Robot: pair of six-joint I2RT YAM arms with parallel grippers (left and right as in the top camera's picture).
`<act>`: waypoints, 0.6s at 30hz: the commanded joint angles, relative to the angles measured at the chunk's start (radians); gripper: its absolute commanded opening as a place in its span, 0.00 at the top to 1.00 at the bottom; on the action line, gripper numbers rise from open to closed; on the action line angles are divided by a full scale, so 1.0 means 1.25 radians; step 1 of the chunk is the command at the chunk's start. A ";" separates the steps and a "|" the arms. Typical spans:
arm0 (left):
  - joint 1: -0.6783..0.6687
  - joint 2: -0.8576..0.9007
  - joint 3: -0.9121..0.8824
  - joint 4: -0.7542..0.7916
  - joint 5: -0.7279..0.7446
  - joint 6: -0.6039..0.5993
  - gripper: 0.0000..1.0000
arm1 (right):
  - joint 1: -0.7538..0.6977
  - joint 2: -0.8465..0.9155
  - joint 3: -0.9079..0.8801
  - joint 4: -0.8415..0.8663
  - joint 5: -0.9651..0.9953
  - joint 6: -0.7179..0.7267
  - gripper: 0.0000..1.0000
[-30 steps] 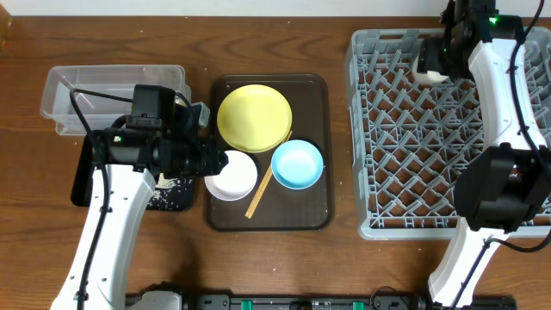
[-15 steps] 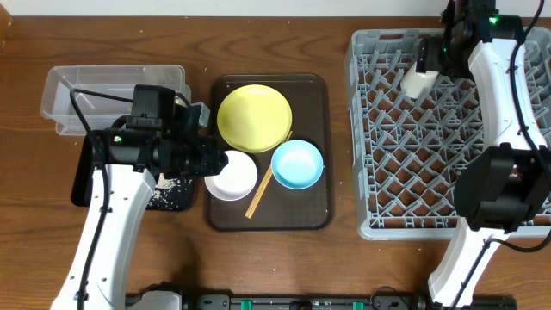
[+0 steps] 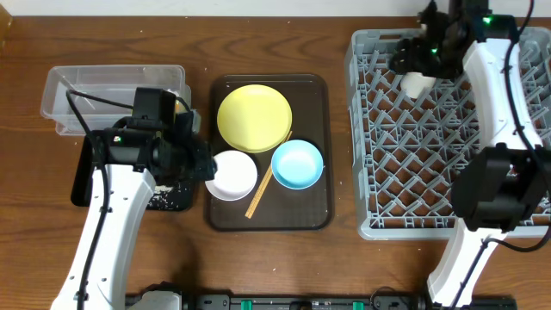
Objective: Sort waste into correct bins and load items into the dishwasher rack
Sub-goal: 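Carry the white cup with the right gripper into the dish rack, then reach the right gripper to the blue bowl and grasp its rim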
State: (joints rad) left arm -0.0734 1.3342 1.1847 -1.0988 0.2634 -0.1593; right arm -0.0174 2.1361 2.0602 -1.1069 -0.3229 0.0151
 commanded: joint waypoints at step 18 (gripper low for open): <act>0.003 0.000 0.010 -0.015 -0.188 -0.090 0.41 | 0.405 -0.033 -0.154 -0.141 0.094 -0.033 0.25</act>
State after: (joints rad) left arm -0.0738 1.3342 1.1847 -1.1179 0.0555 -0.2584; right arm 0.4599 2.0918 1.9415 -1.3018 -0.2680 -0.1032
